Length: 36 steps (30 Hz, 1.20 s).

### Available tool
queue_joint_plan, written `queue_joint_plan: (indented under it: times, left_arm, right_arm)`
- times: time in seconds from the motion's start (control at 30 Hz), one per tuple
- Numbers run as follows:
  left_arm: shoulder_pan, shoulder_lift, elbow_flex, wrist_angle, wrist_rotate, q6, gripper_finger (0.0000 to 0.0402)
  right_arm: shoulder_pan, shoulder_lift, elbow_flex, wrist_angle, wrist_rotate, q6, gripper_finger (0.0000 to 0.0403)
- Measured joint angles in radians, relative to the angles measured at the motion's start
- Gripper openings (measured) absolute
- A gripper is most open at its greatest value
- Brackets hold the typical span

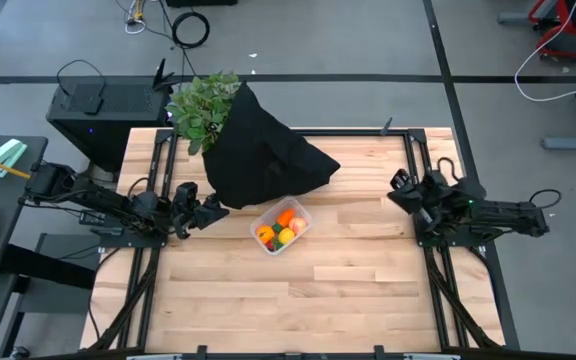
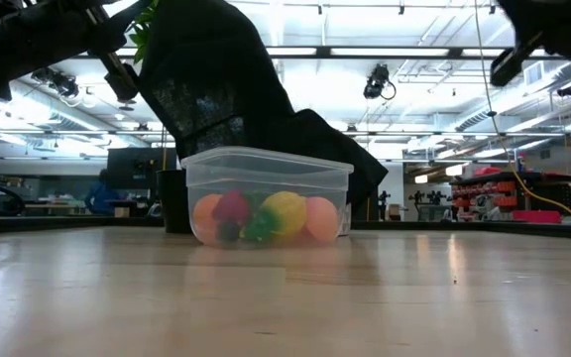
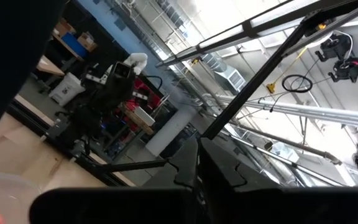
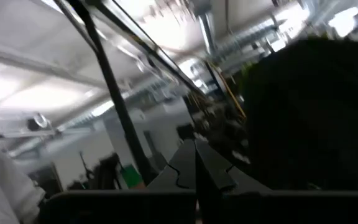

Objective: Pick and placing Produce into tupperware
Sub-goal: Return to Home Position

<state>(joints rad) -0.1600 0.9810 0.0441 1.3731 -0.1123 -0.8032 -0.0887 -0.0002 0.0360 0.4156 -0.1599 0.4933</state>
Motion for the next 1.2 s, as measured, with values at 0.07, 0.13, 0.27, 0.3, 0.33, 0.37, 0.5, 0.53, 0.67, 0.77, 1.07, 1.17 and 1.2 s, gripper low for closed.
queue_joint_plan:
  times: [0.07, 0.13, 0.27, 0.3, 0.33, 0.37, 0.5, 0.53, 0.67, 0.77, 1.07, 1.17, 1.2]
  left_arm:
    - [0.0, 0.0, 0.0, 0.0, 0.0, -0.008, 0.0017]
    - [0.0, 0.0, 0.0, -0.003, 0.0, -0.024, 0.0011]
    - [0.0, 0.0, 0.0, -0.004, 0.0, -0.024, 0.0006]
    - [0.0, 0.0, 0.0, -0.004, 0.0, -0.024, 0.0007]
    - [0.0, 0.0, 0.0, -0.004, 0.0, -0.024, 0.0009]
    - [0.0, 0.0, 0.0, -0.004, 0.0, -0.024, 0.0013]
    - [0.0, 0.0, 0.0, -0.018, -0.001, -0.024, 0.0024]
    - [0.0, 0.0, 0.0, -0.02, -0.001, -0.024, 0.0025]
    - [0.0, 0.0, 0.0, -0.021, -0.004, -0.024, 0.0019]
    - [0.0, 0.0, 0.0, -0.021, -0.004, -0.024, 0.001]
    - [0.0, 0.0, 0.0, -0.026, -0.005, -0.024, 0.0022]
    - [0.0, 0.0, 0.0, -0.027, -0.008, -0.024, 0.0025]
    - [0.0, 0.0, 0.0, -0.027, -0.009, -0.024, 0.0024]
  right_arm:
    - [0.0, 0.0, 0.0, -0.051, 0.001, -0.027, 0.0]
    - [0.0, 0.0, 0.0, -0.069, -0.008, -0.068, 0.0]
    - [0.0, 0.0, 0.0, -0.093, -0.041, -0.141, 0.0]
    - [0.0, 0.0, 0.0, -0.115, -0.063, -0.184, 0.0]
    - [0.0, 0.0, 0.0, -0.145, -0.089, -0.223, 0.0]
    - [0.0, 0.0, 0.0, -0.179, -0.105, -0.255, 0.0]
    - [0.0, 0.0, 0.0, -0.32, -0.074, -0.317, 0.0]
    - [0.0, 0.0, 0.0, -0.348, -0.046, -0.333, 0.0]
    - [0.0, 0.0, 0.0, -0.387, 0.06, -0.427, 0.0]
    - [0.0, 0.0, 0.0, -0.387, 0.11, -0.463, 0.0]
    - [0.0, 0.002, 0.0, -0.46, 0.122, -0.462, 0.0]
    - [0.0, 0.002, 0.0, -0.461, 0.135, -0.463, 0.0]
    - [0.0, 0.002, 0.0, -0.461, 0.136, -0.463, 0.0]
